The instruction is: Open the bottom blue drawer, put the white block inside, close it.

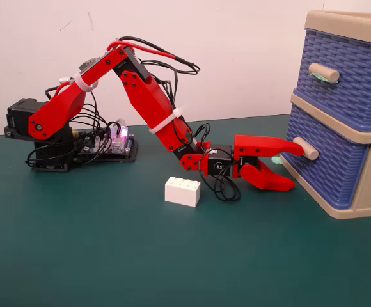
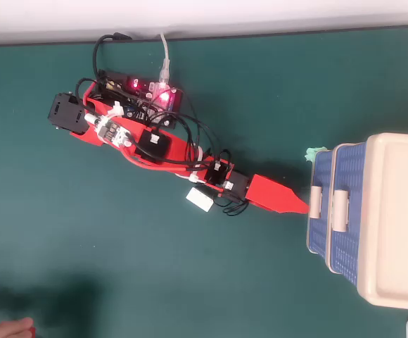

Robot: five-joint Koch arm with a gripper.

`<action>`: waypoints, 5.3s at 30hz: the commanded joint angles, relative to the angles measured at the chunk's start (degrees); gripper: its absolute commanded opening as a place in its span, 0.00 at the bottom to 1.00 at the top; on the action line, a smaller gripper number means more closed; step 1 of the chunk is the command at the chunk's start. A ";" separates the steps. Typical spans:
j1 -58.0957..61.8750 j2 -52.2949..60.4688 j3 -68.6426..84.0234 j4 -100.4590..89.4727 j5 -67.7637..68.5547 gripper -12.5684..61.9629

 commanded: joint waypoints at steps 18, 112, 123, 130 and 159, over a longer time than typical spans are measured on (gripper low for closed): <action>-5.63 3.60 -15.38 19.51 0.00 0.12; 9.93 30.06 -4.39 121.73 -75.67 0.06; 13.10 50.36 -18.19 129.73 -55.55 0.06; 5.54 39.02 -43.68 128.94 -35.24 0.06; 4.83 29.18 -65.57 157.59 -32.61 0.62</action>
